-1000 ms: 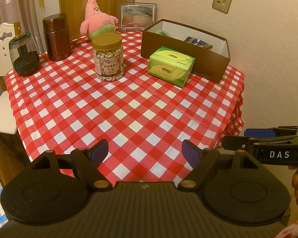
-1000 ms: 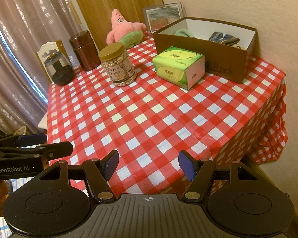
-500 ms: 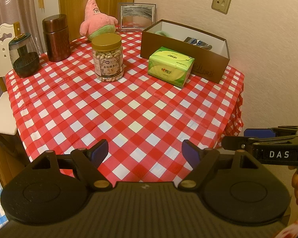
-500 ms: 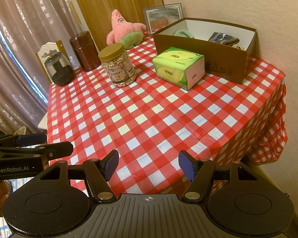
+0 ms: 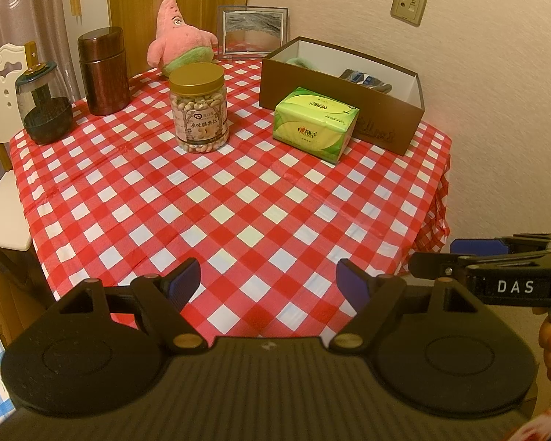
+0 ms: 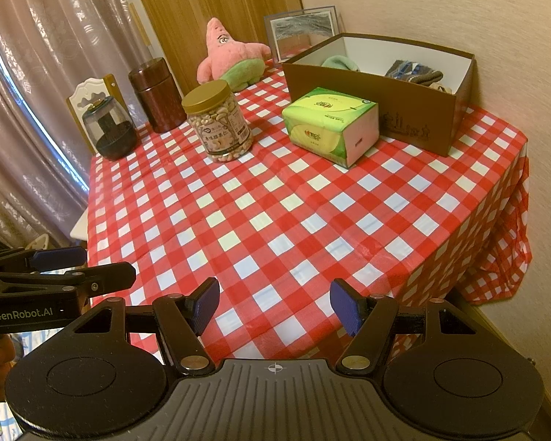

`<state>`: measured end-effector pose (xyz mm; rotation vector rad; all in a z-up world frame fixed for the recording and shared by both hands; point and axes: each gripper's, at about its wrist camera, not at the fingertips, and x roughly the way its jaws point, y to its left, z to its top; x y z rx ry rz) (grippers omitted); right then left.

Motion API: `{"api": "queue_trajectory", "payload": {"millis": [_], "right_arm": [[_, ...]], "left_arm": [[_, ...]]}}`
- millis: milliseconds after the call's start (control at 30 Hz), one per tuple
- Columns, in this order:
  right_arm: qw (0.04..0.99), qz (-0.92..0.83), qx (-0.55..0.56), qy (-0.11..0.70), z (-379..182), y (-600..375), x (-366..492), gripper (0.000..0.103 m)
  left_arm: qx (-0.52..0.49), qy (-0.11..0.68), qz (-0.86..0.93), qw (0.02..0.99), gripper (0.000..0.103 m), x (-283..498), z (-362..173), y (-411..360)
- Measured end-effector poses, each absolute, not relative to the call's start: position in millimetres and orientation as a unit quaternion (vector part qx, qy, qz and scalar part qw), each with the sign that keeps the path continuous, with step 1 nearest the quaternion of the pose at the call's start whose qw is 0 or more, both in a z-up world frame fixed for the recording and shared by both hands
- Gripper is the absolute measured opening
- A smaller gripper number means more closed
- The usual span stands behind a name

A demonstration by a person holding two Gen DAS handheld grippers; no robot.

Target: Organize soft objects

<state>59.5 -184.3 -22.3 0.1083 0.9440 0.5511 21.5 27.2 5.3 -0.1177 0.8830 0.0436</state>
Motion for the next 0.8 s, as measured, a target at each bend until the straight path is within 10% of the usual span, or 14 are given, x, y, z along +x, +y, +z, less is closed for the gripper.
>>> {"api": "queue_trajectory", "payload": {"millis": [800], "right_arm": [[0.853, 0.262, 0.051, 0.448, -22.6, -183.2, 60.7, 0.067]], "left_arm": [[-0.057, 0.426, 0.022, 0.903, 0.08, 22.5, 4.7, 26.8]]}}
